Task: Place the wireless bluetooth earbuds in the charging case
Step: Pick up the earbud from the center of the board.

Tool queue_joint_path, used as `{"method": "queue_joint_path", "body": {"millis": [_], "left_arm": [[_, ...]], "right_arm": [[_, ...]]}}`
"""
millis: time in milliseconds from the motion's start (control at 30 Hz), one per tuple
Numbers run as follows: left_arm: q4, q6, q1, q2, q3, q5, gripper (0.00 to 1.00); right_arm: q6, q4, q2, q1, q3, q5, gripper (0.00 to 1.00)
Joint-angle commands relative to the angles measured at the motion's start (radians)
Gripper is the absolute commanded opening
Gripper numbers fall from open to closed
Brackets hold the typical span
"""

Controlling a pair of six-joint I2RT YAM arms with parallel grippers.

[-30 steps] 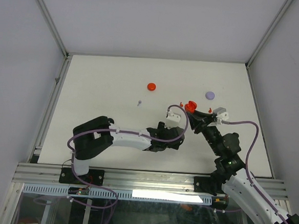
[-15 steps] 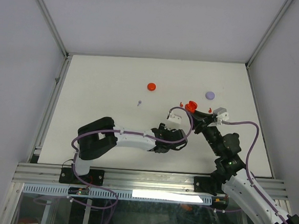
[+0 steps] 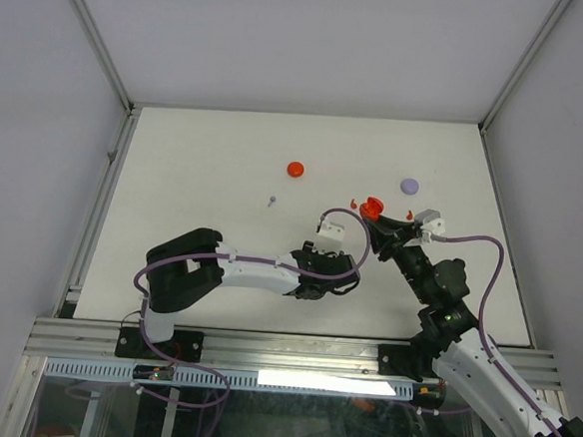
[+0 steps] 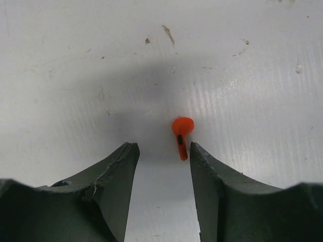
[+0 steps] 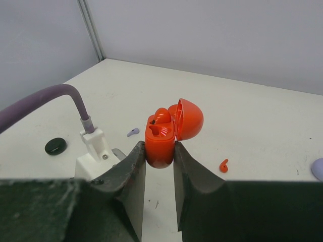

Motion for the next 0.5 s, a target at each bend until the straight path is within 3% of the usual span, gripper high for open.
{"method": "queue_joint_path", "body": {"millis": [0, 467], "left_arm": [[-0.061, -0.027, -0.01, -0.054, -0.024, -0.027, 0.47], [-0.024, 0.118, 0.0, -0.087, 0.046, 0.067, 0.46]], "right_arm": [[-0.002, 0.068, 0.004, -0.004, 0.019, -0.019, 0.0], [-0.003, 0.055, 0.007, -0.004, 0.021, -0.03, 0.0]]}}
